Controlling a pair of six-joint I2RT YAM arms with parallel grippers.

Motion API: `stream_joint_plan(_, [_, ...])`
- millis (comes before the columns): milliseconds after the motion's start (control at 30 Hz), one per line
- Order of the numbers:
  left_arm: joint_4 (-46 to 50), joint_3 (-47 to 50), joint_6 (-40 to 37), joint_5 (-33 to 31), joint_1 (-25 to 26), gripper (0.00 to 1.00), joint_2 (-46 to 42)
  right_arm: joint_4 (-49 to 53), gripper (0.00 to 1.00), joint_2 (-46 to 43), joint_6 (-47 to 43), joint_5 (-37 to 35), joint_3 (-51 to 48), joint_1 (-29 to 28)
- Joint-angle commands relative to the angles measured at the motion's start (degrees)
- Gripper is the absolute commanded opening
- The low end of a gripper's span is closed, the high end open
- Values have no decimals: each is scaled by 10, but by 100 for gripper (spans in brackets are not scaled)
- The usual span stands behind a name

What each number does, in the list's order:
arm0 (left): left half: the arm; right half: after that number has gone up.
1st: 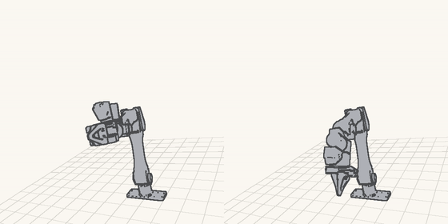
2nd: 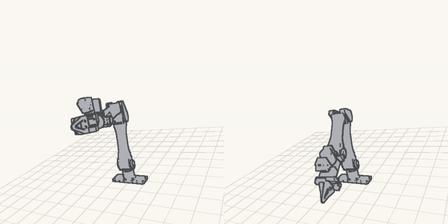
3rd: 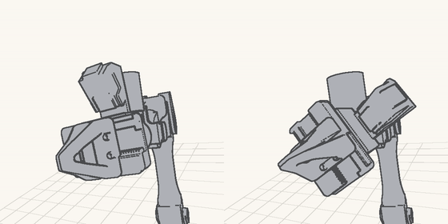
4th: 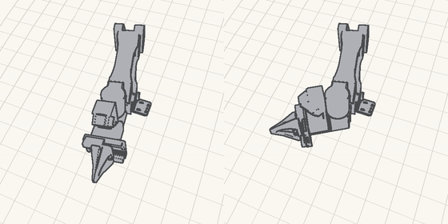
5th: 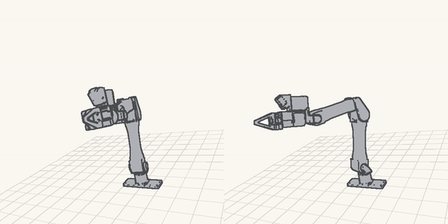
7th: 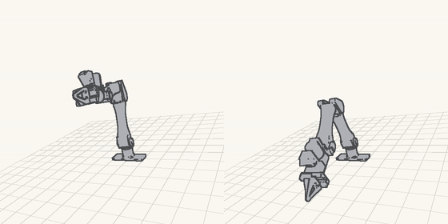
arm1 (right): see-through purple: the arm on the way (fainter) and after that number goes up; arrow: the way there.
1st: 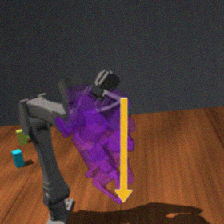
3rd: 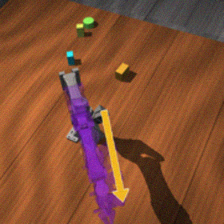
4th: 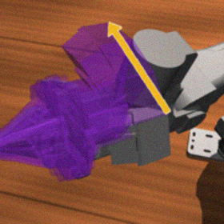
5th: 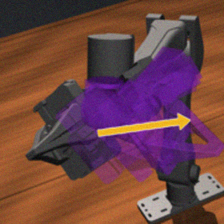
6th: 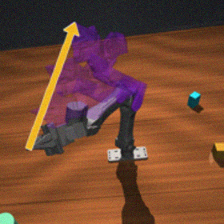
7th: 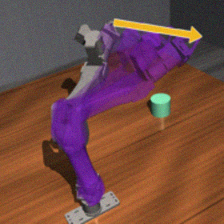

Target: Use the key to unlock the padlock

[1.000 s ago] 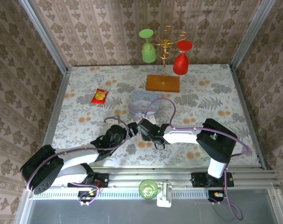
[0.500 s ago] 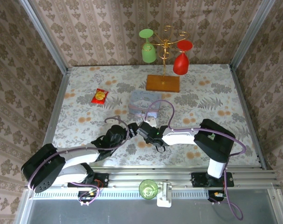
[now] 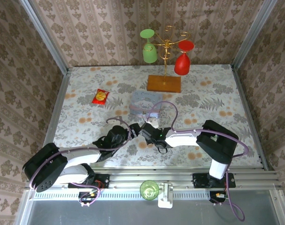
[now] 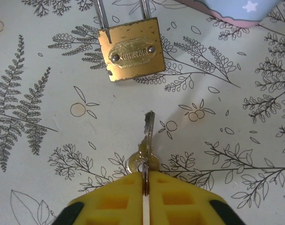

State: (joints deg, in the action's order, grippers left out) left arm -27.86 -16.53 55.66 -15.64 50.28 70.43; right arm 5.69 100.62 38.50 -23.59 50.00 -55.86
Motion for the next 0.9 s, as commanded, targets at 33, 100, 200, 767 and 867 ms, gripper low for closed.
stream_joint_plan(33, [-7,-9,-5,9,13,100,-3,-9,1,-49,-13,38,-72,15])
stream_joint_plan(100, [-9,-10,-3,12,18,100,0,-39,0,-89,-30,63,-108,27])
stream_joint_plan(200, [-19,-13,1,15,30,97,3,-66,0,-155,-75,100,-151,44])
stream_joint_plan(767, [-76,-7,26,5,81,93,11,-106,0,-289,-148,236,-217,125])
stream_joint_plan(867, [-73,-8,39,17,79,92,13,-120,0,-306,-152,260,-215,125])
